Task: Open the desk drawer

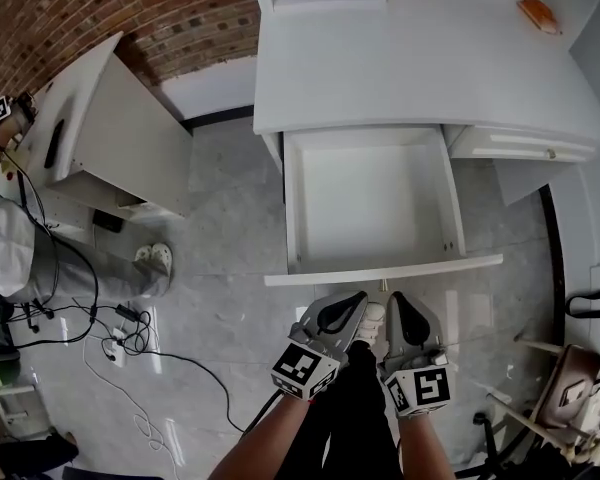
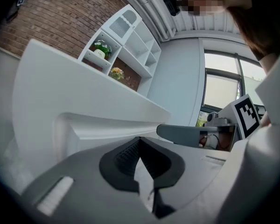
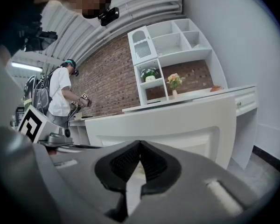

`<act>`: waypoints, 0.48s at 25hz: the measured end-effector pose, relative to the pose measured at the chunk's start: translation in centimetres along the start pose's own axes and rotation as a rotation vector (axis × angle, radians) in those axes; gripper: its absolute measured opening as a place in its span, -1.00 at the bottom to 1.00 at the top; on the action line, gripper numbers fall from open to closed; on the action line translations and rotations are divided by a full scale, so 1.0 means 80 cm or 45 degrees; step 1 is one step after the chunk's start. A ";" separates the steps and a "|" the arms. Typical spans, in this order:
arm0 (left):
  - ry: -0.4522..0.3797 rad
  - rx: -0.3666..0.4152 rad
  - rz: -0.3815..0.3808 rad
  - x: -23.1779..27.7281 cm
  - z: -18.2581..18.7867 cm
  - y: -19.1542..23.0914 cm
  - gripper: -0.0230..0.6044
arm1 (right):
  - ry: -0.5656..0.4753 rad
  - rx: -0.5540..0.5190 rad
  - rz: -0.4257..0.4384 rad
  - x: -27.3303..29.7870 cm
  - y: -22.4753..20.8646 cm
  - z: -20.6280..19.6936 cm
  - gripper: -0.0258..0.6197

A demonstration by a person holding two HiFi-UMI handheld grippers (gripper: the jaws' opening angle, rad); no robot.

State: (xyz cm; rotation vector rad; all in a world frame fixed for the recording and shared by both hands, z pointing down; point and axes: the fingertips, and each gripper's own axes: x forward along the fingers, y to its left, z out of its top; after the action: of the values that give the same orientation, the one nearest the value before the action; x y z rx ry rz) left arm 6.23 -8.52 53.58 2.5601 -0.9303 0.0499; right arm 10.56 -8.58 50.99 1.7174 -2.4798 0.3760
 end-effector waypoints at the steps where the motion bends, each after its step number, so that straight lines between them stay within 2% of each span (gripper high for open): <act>1: -0.007 0.002 0.007 -0.004 0.007 0.001 -0.93 | -0.012 -0.001 0.003 -0.001 -0.001 0.008 -0.92; 7: -0.057 0.065 0.033 -0.023 0.061 0.003 -0.93 | -0.074 -0.024 0.012 -0.011 -0.003 0.062 -0.92; 12: -0.081 0.066 0.076 -0.040 0.105 -0.001 -0.93 | -0.117 -0.022 0.012 -0.026 -0.008 0.109 -0.92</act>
State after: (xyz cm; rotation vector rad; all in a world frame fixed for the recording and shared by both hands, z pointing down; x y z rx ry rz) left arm 2.90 -9.85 45.33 2.5943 -1.0422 0.0100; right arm 12.40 -9.14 42.17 1.7550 -2.5471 0.2815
